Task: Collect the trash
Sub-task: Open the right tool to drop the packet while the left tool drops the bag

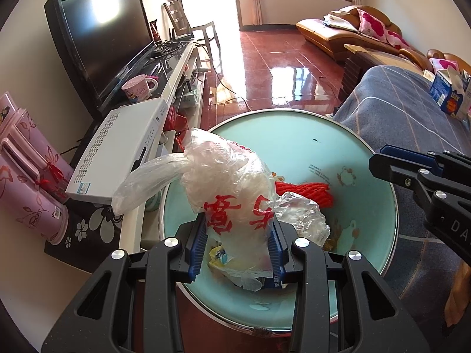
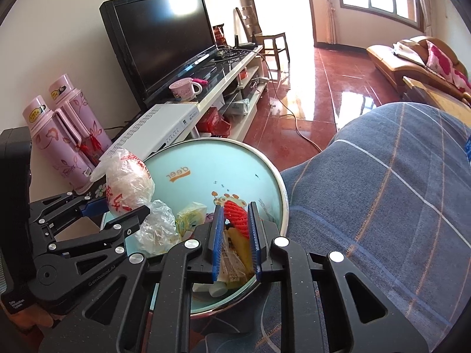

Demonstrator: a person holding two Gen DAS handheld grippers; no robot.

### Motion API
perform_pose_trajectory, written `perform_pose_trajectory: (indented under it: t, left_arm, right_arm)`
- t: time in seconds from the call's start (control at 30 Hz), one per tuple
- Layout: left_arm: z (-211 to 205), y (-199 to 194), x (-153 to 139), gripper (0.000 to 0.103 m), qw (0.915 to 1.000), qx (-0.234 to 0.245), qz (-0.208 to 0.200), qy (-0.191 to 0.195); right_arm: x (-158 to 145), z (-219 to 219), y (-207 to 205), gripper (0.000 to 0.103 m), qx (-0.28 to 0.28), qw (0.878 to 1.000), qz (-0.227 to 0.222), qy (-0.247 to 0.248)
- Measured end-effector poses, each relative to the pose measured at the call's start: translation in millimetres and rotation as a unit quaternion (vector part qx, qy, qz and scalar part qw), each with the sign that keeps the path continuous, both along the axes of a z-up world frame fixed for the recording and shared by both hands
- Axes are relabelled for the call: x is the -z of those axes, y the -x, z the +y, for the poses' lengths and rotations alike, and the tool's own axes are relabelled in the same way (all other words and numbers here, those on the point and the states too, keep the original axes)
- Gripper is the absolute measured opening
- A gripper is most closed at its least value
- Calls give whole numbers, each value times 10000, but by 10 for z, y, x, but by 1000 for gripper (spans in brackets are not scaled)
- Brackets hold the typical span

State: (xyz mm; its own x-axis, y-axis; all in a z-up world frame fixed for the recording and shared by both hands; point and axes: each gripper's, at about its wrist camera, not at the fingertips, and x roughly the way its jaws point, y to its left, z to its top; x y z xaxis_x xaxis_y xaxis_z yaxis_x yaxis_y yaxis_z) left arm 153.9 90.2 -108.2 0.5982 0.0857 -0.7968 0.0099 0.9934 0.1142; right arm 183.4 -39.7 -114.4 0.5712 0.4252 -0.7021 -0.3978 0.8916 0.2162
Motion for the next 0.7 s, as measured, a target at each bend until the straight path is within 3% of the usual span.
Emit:
perform_pose_trajectory:
  t: [0.27,0.4,0.57,0.7]
  left_arm:
    - [-69,-138,82,41,9999,117,121,36]
    - [-85,-180,88,64,9999,47,83,-78]
    - [-62,-124,1,76,10000,-41,-35,-39]
    - [-53,-52,-60,76,9999,-103,-84,-6]
  right_arm:
    - [-95,-150,67,18,234,9997,-96,-44]
    - [-89,-185,81,18,298,9995,-56,-75]
    - [-100,-231,98,18,402,9990,-57,-161]
    - [-121,-233,113,22,464,9986,-49,-249]
